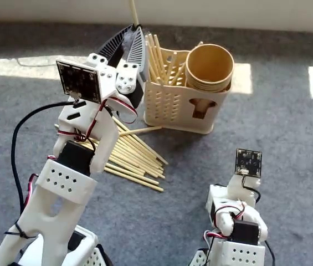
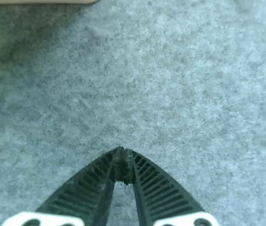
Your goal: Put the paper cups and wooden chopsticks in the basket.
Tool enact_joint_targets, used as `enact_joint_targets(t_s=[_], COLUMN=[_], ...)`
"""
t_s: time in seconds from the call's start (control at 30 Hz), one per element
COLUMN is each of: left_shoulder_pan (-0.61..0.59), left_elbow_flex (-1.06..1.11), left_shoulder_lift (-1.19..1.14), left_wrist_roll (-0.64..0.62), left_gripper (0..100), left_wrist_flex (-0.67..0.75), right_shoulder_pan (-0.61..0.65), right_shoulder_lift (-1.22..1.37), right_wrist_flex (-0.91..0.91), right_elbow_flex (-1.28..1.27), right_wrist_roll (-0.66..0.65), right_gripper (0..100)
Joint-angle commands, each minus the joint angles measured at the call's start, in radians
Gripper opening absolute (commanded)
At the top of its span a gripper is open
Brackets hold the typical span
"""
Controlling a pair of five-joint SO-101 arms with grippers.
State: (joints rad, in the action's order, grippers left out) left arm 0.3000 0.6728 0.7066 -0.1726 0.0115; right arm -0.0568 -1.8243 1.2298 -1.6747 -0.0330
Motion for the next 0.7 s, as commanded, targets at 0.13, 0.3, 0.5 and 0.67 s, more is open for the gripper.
enact_joint_targets(t_s=[0.13, 0.3, 0.5, 0.67], left_shoulder_pan=[0.016, 0.018, 0.018, 0.012], left_elbow_flex=[0.019, 0.016, 0.008, -0.041], left_shoulder_lift=[-0.001, -0.001, -0.048, -0.214], left_wrist_roll=[-0.005, 0.005, 0.057, 0.058], left_gripper=[1, 1, 1, 1], left_wrist_flex=[0.008, 0.094, 0.127, 0.213], right_shoulder_pan=[0.01, 0.01, 0.01, 0.01], right_shoulder_lift=[-0.012, -0.012, -0.012, -0.012], right_wrist_flex=[0.007, 0.007, 0.007, 0.007], right_elbow_flex=[-0.104, -0.104, -0.104, -0.104], right_wrist_roll=[-0.009, -0.009, -0.009, -0.009], right_gripper=[0.5, 0.5, 0.5, 0.5])
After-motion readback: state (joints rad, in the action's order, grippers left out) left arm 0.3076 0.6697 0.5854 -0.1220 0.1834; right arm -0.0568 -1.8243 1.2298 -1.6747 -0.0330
